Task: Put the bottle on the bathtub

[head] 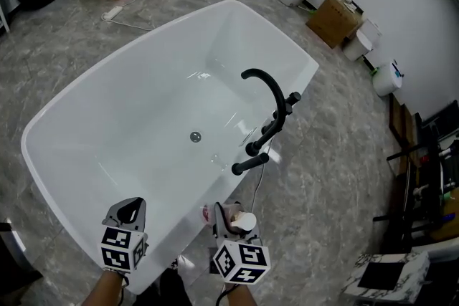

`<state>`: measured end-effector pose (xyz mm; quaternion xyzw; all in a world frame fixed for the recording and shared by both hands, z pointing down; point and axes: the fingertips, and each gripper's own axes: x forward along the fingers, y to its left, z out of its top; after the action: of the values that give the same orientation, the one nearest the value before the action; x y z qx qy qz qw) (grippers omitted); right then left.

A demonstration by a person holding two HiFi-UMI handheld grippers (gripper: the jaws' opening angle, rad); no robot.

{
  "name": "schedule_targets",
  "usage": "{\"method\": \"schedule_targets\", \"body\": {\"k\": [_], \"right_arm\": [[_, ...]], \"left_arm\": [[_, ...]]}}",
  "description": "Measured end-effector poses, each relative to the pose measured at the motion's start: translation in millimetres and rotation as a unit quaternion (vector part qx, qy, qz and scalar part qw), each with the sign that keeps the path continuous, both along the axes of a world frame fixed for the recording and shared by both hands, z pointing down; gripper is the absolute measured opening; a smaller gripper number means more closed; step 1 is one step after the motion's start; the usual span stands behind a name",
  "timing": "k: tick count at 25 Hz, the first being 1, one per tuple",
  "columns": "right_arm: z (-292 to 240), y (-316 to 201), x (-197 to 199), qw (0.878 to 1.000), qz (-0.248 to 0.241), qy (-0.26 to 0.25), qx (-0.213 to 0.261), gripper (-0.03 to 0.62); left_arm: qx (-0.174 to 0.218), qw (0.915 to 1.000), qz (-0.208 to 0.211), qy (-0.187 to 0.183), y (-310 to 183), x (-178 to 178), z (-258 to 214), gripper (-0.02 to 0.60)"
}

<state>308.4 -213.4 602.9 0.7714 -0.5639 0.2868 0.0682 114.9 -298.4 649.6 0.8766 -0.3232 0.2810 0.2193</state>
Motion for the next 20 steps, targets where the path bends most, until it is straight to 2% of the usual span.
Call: {"method": "schedule_targets", "body": {"k": [20], "right_arm": [[4, -31, 48, 0.999, 0.038, 0.013, 0.009, 0.229]], "left_arm": [[0.006, 0.9998, 0.008, 0.014, -28, 31, 12, 0.017]]}}
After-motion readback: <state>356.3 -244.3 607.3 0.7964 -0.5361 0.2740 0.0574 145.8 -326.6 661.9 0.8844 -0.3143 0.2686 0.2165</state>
